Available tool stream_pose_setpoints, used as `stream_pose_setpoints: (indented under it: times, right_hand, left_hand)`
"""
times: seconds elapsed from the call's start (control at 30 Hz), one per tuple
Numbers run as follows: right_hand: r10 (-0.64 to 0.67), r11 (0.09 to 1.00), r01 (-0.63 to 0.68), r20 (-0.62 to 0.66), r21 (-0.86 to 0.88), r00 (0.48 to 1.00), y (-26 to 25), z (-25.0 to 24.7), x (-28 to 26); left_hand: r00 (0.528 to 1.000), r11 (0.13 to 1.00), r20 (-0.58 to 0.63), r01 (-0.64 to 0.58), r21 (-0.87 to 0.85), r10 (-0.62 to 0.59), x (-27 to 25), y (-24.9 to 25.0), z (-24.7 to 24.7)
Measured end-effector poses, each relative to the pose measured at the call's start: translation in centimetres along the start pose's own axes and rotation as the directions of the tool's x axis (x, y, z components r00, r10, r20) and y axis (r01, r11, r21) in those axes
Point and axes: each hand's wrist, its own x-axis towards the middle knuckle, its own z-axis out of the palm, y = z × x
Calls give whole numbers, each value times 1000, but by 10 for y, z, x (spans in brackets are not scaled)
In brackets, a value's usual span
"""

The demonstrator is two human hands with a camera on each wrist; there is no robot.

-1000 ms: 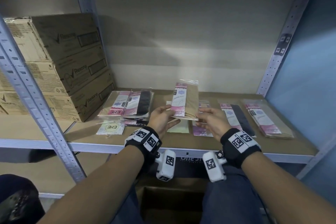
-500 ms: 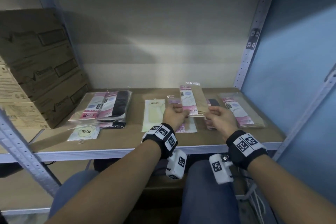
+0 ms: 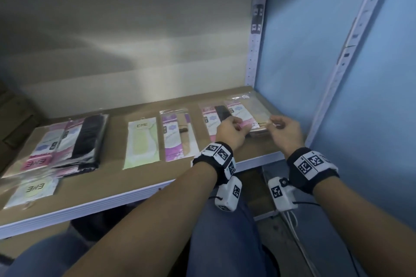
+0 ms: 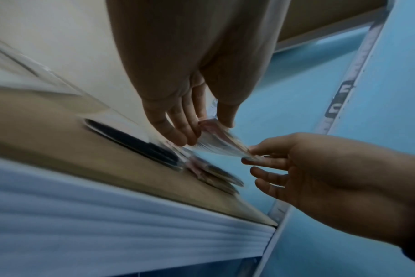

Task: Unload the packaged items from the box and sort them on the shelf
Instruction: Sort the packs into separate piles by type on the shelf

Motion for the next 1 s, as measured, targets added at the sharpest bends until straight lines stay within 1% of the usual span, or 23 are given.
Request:
stream_pose_setpoints:
  times: [0.1, 0.23, 0.53, 0.63, 0.73, 0.8, 0.9, 1.0]
  right_hand:
    - [4, 1000, -4, -22, -28, 1000, 15, -7, 8]
    - [20, 998, -21, -22, -58, 1000, 27, -12, 18]
    - [1, 994, -1, -7, -107, 1000, 36, -6, 29]
    - [3, 989, -5, -13, -149, 1000, 31, -6, 27]
    - [-123, 953, 106, -43, -284, 991, 22, -4, 22]
    - [-166, 937, 145, -39, -317, 985, 11, -1, 18]
    - [-200, 931, 195, 17, -310, 980, -12, 7, 8]
    - [-241, 903, 265, 112, -338, 964, -33, 23, -3]
  left_hand:
    - [999, 998, 21, -36, 60, 35, 6, 4, 19]
    - [998, 992, 66, -32, 125, 24, 13, 5, 38]
    - [997, 975, 82, -17, 223, -2, 24, 4, 44]
    - [995, 966, 98, -41, 256, 16, 24, 6, 35]
    - [993, 962, 113, -66, 263, 37, 24, 8, 19]
    - [993, 963, 116, -65, 260, 35, 23, 9, 5]
    - [992, 951, 113, -93, 295, 62, 22, 8, -21]
    - [991, 921, 102, -121, 369, 89, 19, 3, -53]
